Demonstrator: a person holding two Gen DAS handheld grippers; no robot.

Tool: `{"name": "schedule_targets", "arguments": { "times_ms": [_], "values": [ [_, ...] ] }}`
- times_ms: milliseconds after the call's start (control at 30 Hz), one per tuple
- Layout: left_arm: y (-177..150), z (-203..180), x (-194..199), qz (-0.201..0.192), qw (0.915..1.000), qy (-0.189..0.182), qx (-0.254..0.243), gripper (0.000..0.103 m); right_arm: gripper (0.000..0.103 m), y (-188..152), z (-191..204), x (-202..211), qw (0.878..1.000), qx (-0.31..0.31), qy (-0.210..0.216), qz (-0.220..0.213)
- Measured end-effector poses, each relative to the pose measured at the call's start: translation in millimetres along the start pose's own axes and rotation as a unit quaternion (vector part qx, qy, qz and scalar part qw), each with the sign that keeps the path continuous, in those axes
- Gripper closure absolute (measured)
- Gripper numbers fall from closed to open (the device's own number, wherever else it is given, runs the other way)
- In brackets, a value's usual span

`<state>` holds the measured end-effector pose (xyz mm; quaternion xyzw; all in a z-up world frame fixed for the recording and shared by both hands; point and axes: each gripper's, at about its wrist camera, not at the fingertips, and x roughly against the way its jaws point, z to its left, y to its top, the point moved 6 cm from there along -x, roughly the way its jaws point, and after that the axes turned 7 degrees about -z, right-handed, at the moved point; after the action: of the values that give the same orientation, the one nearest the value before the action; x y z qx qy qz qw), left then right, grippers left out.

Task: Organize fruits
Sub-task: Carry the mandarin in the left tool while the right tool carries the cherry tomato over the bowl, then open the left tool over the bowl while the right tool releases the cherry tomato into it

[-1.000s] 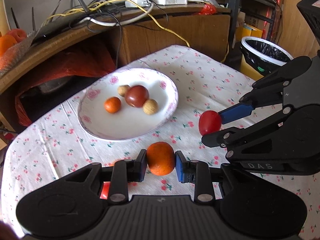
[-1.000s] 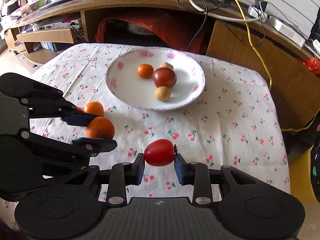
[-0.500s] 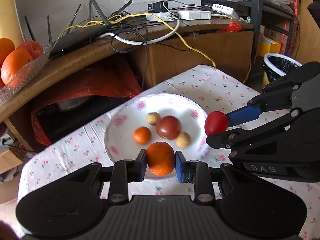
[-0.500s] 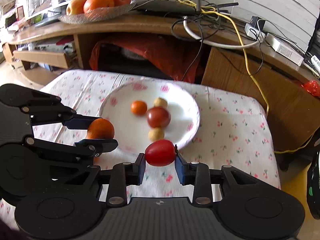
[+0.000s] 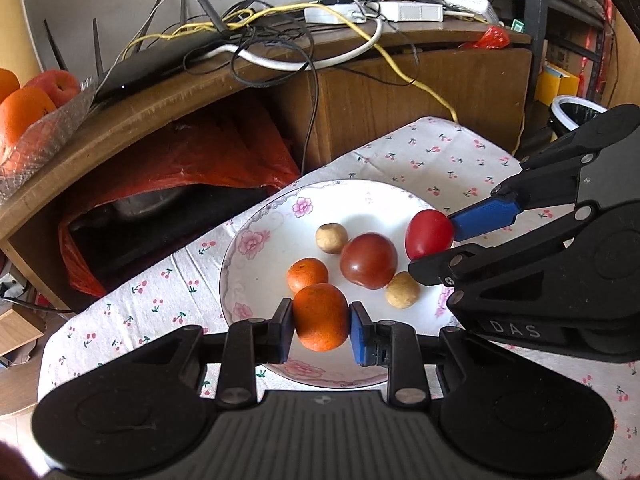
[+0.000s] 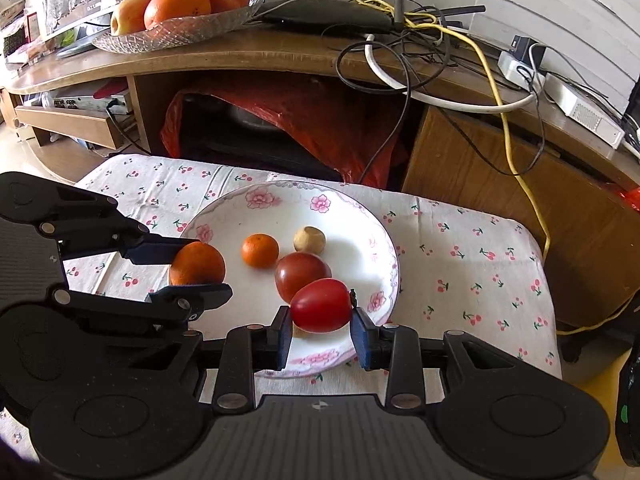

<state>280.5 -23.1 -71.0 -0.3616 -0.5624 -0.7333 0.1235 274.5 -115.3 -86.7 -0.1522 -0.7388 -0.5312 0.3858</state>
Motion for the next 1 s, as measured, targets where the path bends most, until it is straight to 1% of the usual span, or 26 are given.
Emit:
{"name": "schedule_targets", "arguments": {
  "times_ms": [300,600,1000],
  "values": [
    [-1.4,0.4,-14.9,0.009,1.0000,0.000,0.000,0.066,0.074,0.6,-2.0,-17.0,1.000,0.003,0.000,0.006],
    [-4.1,3.9,-21.6,0.015,0.9999,0.003,0.005,0.066,0.074,-2.7,-3.5,-28.0,1.000,0.003,0.001,0.013],
    [-4.4,5.1,-24.0,0.016,0.9998,0.006,0.009,0.066,0.072,-1.9,-2.4,-31.4,1.000,0.006,-0.003,0.006]
  ]
}}
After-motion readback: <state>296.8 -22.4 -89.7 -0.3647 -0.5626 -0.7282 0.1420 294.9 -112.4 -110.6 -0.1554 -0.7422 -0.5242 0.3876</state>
